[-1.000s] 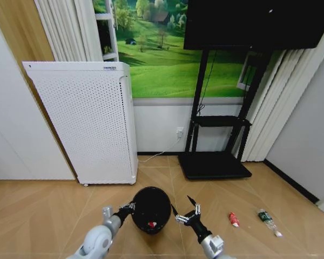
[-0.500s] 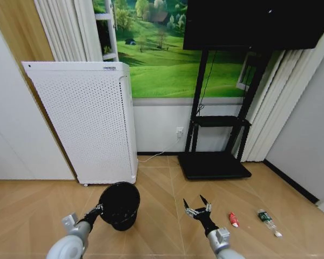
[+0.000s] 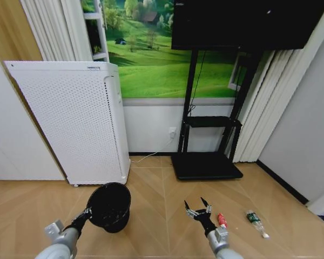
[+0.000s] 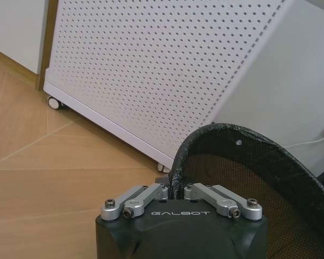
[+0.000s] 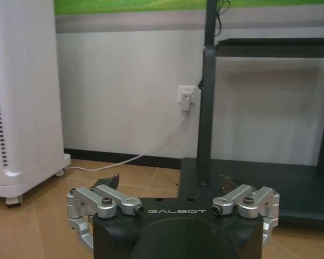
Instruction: Pick up the trash bin and place the garbage on the floor into it.
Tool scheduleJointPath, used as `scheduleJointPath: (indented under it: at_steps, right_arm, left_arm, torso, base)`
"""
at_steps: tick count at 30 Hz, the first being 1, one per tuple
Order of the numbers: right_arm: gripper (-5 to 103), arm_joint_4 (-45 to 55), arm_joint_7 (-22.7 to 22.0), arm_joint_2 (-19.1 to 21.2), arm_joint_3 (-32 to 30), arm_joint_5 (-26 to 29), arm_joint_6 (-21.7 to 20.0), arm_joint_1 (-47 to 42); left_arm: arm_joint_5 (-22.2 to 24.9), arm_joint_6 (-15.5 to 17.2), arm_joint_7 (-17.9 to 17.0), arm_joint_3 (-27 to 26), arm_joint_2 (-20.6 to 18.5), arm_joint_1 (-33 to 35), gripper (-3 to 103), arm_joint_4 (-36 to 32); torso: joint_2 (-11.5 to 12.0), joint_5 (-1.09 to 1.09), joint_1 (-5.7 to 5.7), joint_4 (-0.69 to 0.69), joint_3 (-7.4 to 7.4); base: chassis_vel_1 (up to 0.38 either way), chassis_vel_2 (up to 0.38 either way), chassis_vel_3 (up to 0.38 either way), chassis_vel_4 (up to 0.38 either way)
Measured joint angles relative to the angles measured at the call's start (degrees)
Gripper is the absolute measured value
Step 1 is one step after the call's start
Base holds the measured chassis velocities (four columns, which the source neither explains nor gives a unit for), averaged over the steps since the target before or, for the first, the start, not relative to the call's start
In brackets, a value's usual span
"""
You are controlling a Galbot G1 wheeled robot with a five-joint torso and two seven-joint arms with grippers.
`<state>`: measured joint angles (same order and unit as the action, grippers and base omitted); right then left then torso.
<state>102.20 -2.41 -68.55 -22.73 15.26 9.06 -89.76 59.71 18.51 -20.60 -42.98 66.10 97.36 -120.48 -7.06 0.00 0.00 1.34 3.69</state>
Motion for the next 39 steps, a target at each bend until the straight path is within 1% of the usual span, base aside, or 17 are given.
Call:
scheduleJointPath:
  at_steps: [1, 5, 6, 8, 10, 13, 14, 15, 16, 18, 19, 22, 29, 32, 33, 35, 39]
  right_arm:
    - [100, -1.1, 0.0, -0.3, 0.1, 0.1, 0.1, 0.6]
    - [100, -2.7, -0.5, -0.6, 0.3, 0.3, 0.1, 1.5]
    - [100, -4.4, -2.1, -0.9, 0.5, 0.6, -1.1, 2.5]
    - [100, -5.0, -2.7, -0.9, 0.6, 0.8, -1.9, 2.8]
    - [100, -9.5, -5.2, -2.1, 1.0, 1.8, -2.4, 4.7]
    - [100, -11.5, -5.6, -2.7, 1.0, 2.0, -2.9, 4.9]
    - [100, -12.1, -5.6, -3.0, 1.0, 2.1, -3.9, 4.6]
    - [100, -12.1, -5.6, -3.0, 1.0, 2.1, -3.9, 4.6]
    - [100, -13.1, -5.2, -3.4, 1.1, 2.4, -4.8, 4.3]
    - [100, -15.4, -3.0, -4.1, 1.3, 2.8, -4.7, 4.3]
    - [100, -15.4, -3.0, -4.1, 1.3, 2.8, -4.7, 4.3]
    - [100, -18.6, -1.1, -5.6, 2.2, 0.8, -3.6, 5.3]
    - [100, -23.1, -0.4, -7.3, 4.3, -1.5, -3.0, 8.0]
    - [100, -29.4, 0.2, -8.6, 4.8, -2.7, -2.2, 12.1]
    - [100, -29.4, 0.2, -8.6, 4.8, -2.7, -2.2, 12.1]
    - [100, -33.4, 0.5, -8.7, 4.7, -3.5, -1.7, 14.4]
    - [100, -38.2, 1.1, -8.7, 4.4, -4.1, -1.2, 16.9]
  left_arm:
    - [0.0, 0.0, -0.1, -0.3, 0.2, 0.1, 7, -0.2]
    - [0.0, 0.0, -0.1, -0.7, 0.4, 0.4, 7, -0.4]
    - [0.0, 0.0, -0.2, -1.3, 0.5, 0.6, 7, -0.6]
    - [0.0, 0.0, -0.2, -1.6, 0.6, 0.7, 7, -0.7]
    - [0.2, 0.0, -0.2, -3.7, 0.8, 1.5, 7, -1.2]
    - [0.2, 0.2, -0.2, -5.7, 1.2, 2.8, 7, -1.3]
    - [-0.6, 0.7, -0.6, -7.2, 1.5, 3.6, 7, -1.1]
    - [-0.6, 0.7, -0.6, -7.2, 1.5, 3.6, 7, -1.1]
    - [-1.6, 1.5, -1.0, -8.9, 1.6, 4.6, 7, -0.6]
    - [-1.3, 2.2, -1.1, -10.7, 1.7, 5.5, 7, -0.2]
    - [-1.3, 2.2, -1.1, -10.7, 1.7, 5.5, 7, -0.2]
    - [-0.1, 2.6, -0.7, -13.0, 1.7, 7.0, 7, -0.5]
    - [0.0, 2.7, 0.4, -14.7, 2.5, 9.7, 7, -1.5]
    - [0.0, 2.0, 2.0, -15.9, 3.0, 11.8, 7, -2.5]
    - [0.0, 2.0, 2.0, -15.9, 3.0, 11.8, 7, -2.5]
    - [0.1, 1.4, 3.0, -16.5, 3.1, 12.6, 7, -3.2]
    - [0.3, 1.0, 3.4, -16.9, 3.0, 12.9, 7, -3.9]
  torso:
    - [0.0, -0.02, 0.00, 0.02, 0.00]
    - [0.0, 0.02, 0.00, 0.02, 0.00]
    - [0.0, -0.01, 0.00, -0.02, 0.00]
    - [0.0, -0.02, 0.00, 0.00, 0.00]
    - [0.0, 0.01, 0.00, 0.02, 0.00]
    - [0.0, 0.02, 0.00, 0.02, 0.01]
    - [0.0, -0.01, 0.01, 0.01, 0.00]
    - [0.0, -0.01, 0.01, 0.01, 0.00]
    - [0.0, 0.01, 0.00, 0.00, 0.00]
    - [0.0, -0.02, 0.01, 0.00, 0.01]
    - [0.0, -0.02, 0.01, 0.00, 0.01]
    - [0.0, -0.02, 0.00, 0.00, 0.00]
    - [0.0, -0.02, 0.00, -0.01, 0.00]
    - [0.0, 0.00, 0.00, 0.00, 0.00]
    - [0.0, 0.00, 0.00, 0.00, 0.00]
    - [0.0, 0.01, 0.00, 0.00, 0.00]
    - [0.0, 0.00, 0.00, 0.00, 0.00]
  base:
    - [-0.246, -0.296, 0.267, 0.266]
    - [-0.299, -0.323, 0.285, 0.291]
    - [-0.325, -0.336, 0.359, 0.345]
    - [-0.325, -0.338, 0.352, 0.345]
    - [-0.354, -0.337, 0.369, 0.324]
    - [-0.315, -0.311, 0.332, 0.294]
    - [-0.208, -0.254, 0.272, 0.283]
    - [-0.208, -0.254, 0.272, 0.283]
    - [-0.042, -0.134, 0.183, 0.154]
    - [-0.037, -0.090, 0.096, 0.044]
    - [-0.032, -0.045, 0.096, 0.019]
    - [0.039, 0.038, -0.035, -0.039]
    - [0.069, 0.059, -0.062, -0.045]
    - [0.000, 0.000, 0.000, 0.000]
    - [0.000, 0.000, 0.000, 0.000]
    - [0.000, 0.000, 0.000, 0.000]
    - [0.000, 0.000, 0.000, 0.000]
